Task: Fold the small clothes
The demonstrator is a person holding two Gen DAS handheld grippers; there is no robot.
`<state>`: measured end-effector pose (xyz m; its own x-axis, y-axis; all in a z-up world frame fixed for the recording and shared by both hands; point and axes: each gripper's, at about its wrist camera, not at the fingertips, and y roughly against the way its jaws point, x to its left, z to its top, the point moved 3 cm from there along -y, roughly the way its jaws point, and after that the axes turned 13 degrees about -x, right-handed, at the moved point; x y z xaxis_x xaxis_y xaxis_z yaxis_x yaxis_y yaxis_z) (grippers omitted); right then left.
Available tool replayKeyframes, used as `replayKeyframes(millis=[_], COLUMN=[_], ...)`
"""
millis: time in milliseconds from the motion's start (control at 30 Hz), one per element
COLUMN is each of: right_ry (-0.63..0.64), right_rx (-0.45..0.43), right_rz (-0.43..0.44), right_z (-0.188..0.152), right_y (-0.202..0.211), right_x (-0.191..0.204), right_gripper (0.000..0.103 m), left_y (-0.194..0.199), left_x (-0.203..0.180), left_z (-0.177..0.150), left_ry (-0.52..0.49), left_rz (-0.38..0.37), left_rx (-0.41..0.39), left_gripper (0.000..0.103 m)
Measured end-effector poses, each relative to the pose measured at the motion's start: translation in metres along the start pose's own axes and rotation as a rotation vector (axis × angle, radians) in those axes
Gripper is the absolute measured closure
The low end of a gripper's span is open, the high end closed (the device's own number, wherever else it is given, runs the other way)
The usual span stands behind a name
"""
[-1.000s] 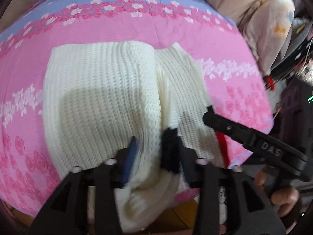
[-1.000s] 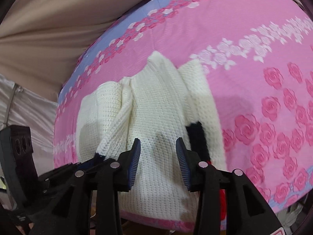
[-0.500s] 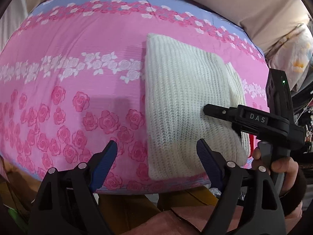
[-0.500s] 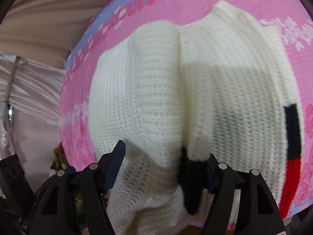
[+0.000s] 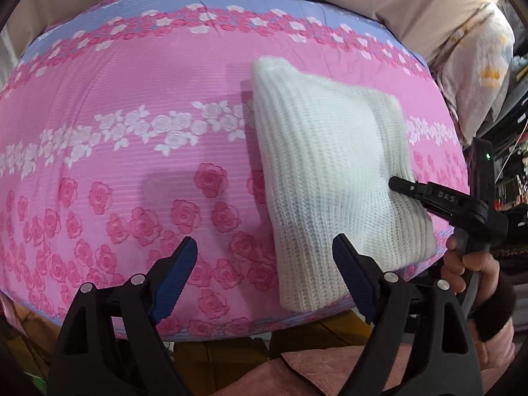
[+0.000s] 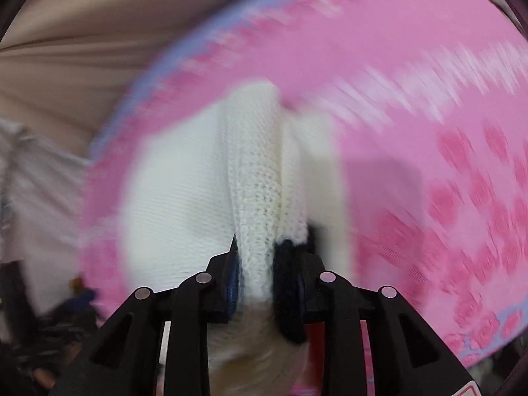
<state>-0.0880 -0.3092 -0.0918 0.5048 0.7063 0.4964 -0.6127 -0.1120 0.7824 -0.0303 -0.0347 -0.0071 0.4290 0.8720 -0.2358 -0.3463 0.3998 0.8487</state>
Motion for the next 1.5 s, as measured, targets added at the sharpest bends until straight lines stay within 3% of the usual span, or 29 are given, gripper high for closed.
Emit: replayKeyframes(millis=[67, 133, 200, 300, 433, 467, 533, 633, 700, 800, 867, 900, 933, 1033, 1167, 1300, 1400, 1500], right_ry=[-0.081, -0.080, -0.061, -0.029, -0.039, -0.034, -0.014, -0.042, -0.028, -0.028, -0.045, -0.064, -0.084, -0.054, 0.033, 0.067, 0.114, 0.132], right_rx=[-0.059, -0.103, -0.079, -0.017, 0.037, 0.039, 0.030, -0.100, -0.154, -0.112, -0.014, 0.029, 0.016, -0.021, -0.095, -0.166, -0.161, -0.067], right_rz=[0.063, 0.081, 0.099, 0.097, 0.133, 0.118, 0.092, 0.227, 0.242, 0.147, 0.044, 0.023, 0.039, 0.014, -0.031, -0.003, 0.014, 0.030], right_z=[-0.003, -0.007, -0.015, -0.036, -0.071, -0.074, -0.077, -0.065, -0.059, -0.066, -0.083, -0.092, -0.092, -0.075, -0.044, -0.002, 0.021, 0.028], right_y=[0.021, 0.042, 0.053, 0.061, 0.054, 0.051, 0.048, 0.081, 0.100, 0.086, 0.049, 0.035, 0.037, 0.053, 0.074, 0.069, 0.043, 0.002], right_x=[-0.002, 0.002, 0.002, -0.001, 0.000, -0.001, 0.005, 0.018, 0.018, -0.008, -0.036, -0.048, -0.052, -0.040, -0.025, -0.005, 0.008, 0.016], right_gripper=[0.068, 0.058, 0.050, 0.049, 0.049, 0.051, 0.088, 0.089, 0.090, 0.090, 0.089, 0.089, 0.089, 0.074, 0.065, 0.049, 0.042, 0.045], left_y=[-0.005, -0.009, -0.015, -0.025, -0.039, -0.043, -0.046, -0.045, -0.044, -0.047, -0.050, -0.052, -0.053, -0.054, -0.059, -0.067, -0.075, -0.080], left_x=[-0.007, -0.013, -0.020, -0.027, -0.025, -0.024, -0.023, -0.024, -0.027, -0.031, -0.032, -0.032, -0.031, -0.026, -0.022, -0.023, -0.026, -0.029], left_z=[-0.001, -0.002, -0.004, -0.011, -0.020, -0.023, -0.026, -0.027, -0.028, -0.031, -0.032, -0.033, -0.033, -0.033, -0.038, -0.041, -0.045, -0.049], left_ry=[-0.030, -0.046, -0.078, -0.105, -0.063, -0.052, -0.044, -0.052, -0.061, -0.074, -0.066, -0.058, -0.052, -0.033, -0.015, -0.005, 0.004, 0.015], left_rz=[0.004, -0.006, -0.009, -0.019, -0.037, -0.038, -0.033, -0.024, -0.025, -0.021, -0.019, -0.015, -0.009, 0.009, 0.012, 0.015, 0.020, 0.026], left_rx=[0.020, 0.034, 0.058, 0.109, 0.178, 0.192, 0.205, 0.194, 0.185, 0.183, 0.182, 0.184, 0.185, 0.175, 0.186, 0.191, 0.191, 0.192], left_gripper=[0.021, 0.020, 0.018, 0.017, 0.017, 0.017, 0.017, 0.017, 0.017, 0.017, 0.017, 0.017, 0.017, 0.017, 0.017, 0.017, 0.017, 0.017])
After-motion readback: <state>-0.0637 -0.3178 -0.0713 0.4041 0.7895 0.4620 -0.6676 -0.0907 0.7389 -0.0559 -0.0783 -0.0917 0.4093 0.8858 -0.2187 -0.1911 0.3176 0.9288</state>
